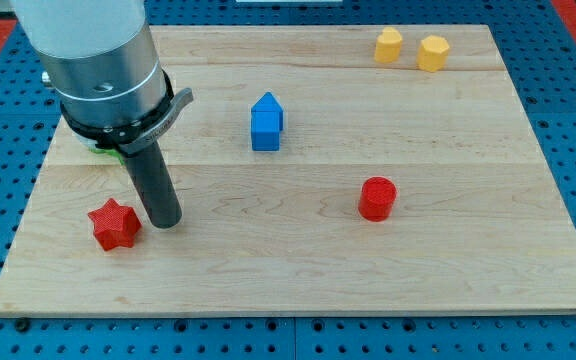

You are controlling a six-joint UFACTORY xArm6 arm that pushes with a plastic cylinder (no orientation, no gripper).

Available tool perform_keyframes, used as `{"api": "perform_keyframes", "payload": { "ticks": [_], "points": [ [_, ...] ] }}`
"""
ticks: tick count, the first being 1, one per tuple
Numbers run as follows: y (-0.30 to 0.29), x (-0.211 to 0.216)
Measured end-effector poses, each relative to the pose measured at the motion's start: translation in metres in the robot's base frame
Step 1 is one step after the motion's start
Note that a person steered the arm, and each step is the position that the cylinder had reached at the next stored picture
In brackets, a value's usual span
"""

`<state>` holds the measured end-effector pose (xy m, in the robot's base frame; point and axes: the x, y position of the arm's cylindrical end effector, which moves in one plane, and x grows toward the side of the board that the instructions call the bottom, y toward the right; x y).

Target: Move the red circle near the red star

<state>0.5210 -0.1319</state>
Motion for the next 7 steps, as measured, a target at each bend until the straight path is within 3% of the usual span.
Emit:
{"api": "perform_keyframes", "payload": {
  "ticks": [2,4,5,6,7],
  "points": [
    [-0.061,0.002],
    [0.216,0.036],
    [0.316,0.012],
    [0.244,-0.017],
    [0.212,-0.059]
  ]
}}
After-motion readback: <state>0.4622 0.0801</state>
